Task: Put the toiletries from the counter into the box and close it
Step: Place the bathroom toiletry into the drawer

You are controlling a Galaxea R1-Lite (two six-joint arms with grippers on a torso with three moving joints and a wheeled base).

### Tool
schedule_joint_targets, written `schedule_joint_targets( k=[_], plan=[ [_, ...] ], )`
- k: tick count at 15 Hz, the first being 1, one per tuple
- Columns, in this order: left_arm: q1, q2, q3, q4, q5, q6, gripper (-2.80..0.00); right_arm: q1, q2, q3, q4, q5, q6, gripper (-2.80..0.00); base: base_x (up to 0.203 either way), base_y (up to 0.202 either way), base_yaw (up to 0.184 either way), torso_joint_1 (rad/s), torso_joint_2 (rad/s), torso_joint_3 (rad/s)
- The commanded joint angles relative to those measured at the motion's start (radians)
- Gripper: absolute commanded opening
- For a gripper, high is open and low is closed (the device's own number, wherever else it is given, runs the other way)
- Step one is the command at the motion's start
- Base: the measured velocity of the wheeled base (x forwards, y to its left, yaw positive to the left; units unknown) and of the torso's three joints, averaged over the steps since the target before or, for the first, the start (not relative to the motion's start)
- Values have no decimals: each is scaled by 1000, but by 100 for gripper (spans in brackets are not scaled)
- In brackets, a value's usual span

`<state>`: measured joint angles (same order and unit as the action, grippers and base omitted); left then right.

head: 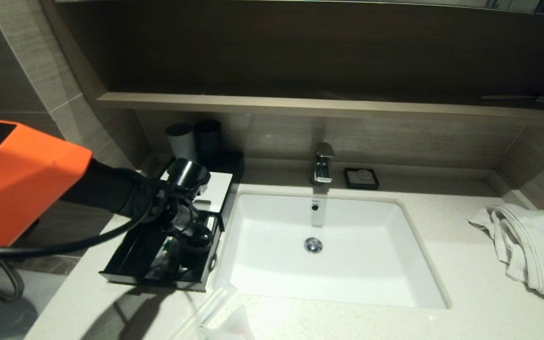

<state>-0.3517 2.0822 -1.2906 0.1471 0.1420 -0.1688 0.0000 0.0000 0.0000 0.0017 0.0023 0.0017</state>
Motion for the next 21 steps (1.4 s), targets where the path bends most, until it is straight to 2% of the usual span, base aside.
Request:
schedule_joint_targets(
  k=[1, 9, 18, 19, 21],
  plan=[
    [0, 3, 1, 2, 4, -1, 0, 0, 0, 0, 0, 1, 0, -280, 0, 0, 0, 0, 0, 0],
    [22, -90, 44, 10, 37, -5, 0, 0, 0, 0, 0, 1, 0, -280, 0, 0, 0, 0, 0, 0],
    [34, -243, 126, 16, 39, -7, 0, 0, 0, 0, 0, 1, 0, -280, 0, 0, 0, 0, 0, 0],
    [34, -265, 142, 15, 39, -7, -280, 0, 0, 0, 0, 1, 0, -280, 0, 0, 0, 0, 0, 0],
    [36, -308, 167, 17, 39, -7, -280, 0, 0, 0, 0, 1, 0, -280, 0, 0, 0, 0, 0, 0]
  ],
)
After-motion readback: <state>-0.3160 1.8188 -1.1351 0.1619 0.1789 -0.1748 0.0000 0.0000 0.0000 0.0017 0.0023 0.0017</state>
